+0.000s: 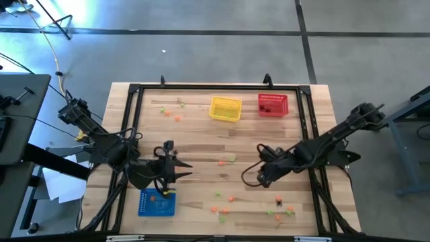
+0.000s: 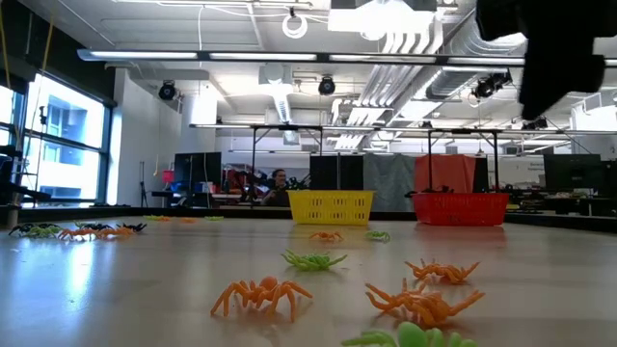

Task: Sort Halloween decoration
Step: Put the spider toy into the yellow bin

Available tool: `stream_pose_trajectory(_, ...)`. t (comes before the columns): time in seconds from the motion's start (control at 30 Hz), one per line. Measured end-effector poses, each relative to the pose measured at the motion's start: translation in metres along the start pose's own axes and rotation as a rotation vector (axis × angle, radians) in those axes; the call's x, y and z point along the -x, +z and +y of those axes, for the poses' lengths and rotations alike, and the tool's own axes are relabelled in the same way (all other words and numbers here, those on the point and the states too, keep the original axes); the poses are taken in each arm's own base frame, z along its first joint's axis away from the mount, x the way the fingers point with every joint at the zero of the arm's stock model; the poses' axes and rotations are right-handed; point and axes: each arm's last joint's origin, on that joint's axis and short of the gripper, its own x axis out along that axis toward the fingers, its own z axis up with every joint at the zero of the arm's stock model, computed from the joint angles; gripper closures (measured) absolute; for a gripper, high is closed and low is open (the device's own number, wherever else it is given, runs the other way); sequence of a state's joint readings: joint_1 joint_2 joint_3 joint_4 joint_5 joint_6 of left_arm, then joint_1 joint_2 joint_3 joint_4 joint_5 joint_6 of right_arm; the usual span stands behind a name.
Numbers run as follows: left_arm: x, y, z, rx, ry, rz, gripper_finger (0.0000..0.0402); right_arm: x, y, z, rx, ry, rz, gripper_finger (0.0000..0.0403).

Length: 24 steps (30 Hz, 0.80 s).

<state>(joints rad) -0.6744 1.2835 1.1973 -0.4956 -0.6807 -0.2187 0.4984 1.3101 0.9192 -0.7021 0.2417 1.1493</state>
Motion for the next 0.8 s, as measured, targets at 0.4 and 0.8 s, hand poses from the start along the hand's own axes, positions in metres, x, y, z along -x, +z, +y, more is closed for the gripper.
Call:
stream_pose_trajectory(0.4,0.000,0.000,0.000,0.008,0.001,-0.002,0.0328,-0.052,0.029,0.005,0.077,-0.047,-0.103,0.0291)
stream_pose_trajectory(0.8,0.000,0.000,0.000,0.007,0.003,-0.001,0.0328,-0.107,0.063,-0.017,0.091,-0.107,-0.087,0.0291)
